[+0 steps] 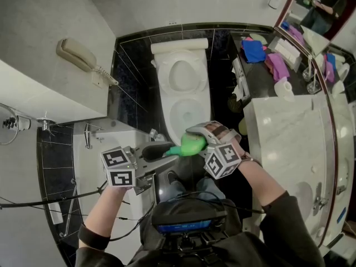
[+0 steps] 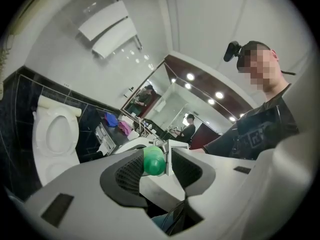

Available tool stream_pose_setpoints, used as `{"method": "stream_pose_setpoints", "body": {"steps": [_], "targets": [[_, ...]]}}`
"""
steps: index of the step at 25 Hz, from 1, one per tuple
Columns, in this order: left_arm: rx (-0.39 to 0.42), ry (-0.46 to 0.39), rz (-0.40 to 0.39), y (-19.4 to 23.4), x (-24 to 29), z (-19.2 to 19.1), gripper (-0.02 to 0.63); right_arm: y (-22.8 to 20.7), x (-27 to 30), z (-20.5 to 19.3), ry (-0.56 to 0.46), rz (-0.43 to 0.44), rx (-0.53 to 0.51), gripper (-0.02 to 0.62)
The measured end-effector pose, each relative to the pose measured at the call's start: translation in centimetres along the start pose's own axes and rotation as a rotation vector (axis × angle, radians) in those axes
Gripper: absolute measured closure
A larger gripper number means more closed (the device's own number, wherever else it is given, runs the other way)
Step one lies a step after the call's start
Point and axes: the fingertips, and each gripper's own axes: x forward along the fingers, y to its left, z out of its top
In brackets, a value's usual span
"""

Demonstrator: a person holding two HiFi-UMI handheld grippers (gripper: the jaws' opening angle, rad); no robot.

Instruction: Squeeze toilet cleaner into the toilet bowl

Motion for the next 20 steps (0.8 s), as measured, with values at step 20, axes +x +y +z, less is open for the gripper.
{"method": "stream_pose_setpoints", "body": {"steps": [20], "targets": [[1.011, 0.255, 0.052, -2.9, 1.3, -1.0, 0.486, 7.9, -1.5, 3.3, -0.190, 0.705, 0.515, 0.402]]}}
